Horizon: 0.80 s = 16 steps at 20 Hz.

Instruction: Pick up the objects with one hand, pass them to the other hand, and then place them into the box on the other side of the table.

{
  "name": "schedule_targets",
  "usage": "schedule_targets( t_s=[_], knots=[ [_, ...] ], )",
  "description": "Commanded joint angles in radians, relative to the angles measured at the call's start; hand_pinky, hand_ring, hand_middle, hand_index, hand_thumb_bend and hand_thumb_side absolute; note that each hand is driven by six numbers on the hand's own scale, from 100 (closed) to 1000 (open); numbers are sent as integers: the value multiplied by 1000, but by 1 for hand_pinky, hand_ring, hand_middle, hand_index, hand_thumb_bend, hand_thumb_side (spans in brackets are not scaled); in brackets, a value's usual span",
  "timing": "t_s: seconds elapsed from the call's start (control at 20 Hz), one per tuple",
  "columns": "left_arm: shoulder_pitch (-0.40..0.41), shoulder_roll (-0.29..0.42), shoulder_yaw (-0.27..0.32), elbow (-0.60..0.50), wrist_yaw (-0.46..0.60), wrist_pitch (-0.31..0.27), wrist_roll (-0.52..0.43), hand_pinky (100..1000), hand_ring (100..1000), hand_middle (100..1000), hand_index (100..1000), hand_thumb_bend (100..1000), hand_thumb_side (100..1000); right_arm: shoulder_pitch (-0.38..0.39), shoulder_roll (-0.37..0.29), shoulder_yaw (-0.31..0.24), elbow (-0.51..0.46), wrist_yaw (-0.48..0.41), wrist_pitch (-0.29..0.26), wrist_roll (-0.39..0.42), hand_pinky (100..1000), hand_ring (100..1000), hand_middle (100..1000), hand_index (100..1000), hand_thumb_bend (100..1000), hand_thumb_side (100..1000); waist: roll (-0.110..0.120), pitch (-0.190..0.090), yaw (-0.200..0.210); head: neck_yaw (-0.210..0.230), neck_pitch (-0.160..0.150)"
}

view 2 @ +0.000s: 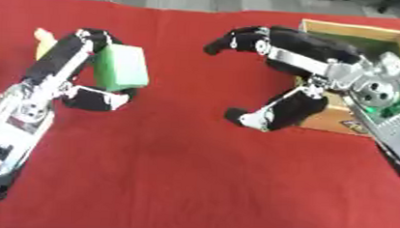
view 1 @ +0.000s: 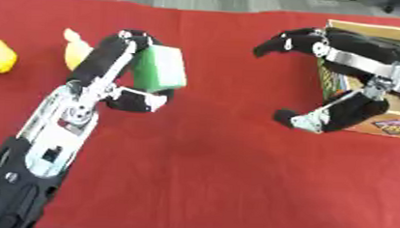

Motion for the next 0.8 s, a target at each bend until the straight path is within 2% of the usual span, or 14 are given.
schedule_targets(
  t_s=[0.05,0.3,0.8],
  knots=[
    [-30,-14,-5,6,-15,-12,0,682,599,499,476,100,100,-32,1,-4,-16,-10,42,10,907,948,836,928,406,123,1,-13,5,-20,-7],
    [-57,-47,-15,19,-18,-23,2,680,595,496,474,100,100,-67,22,-4,-16,-18,101,-9,906,946,831,928,413,108,2,-6,21,-53,-9],
    [-89,-106,-40,15,-18,-38,6,677,587,488,473,100,100,-91,48,2,-11,9,189,-49,910,950,830,932,428,127,0,1,41,-95,-23]
  ],
)
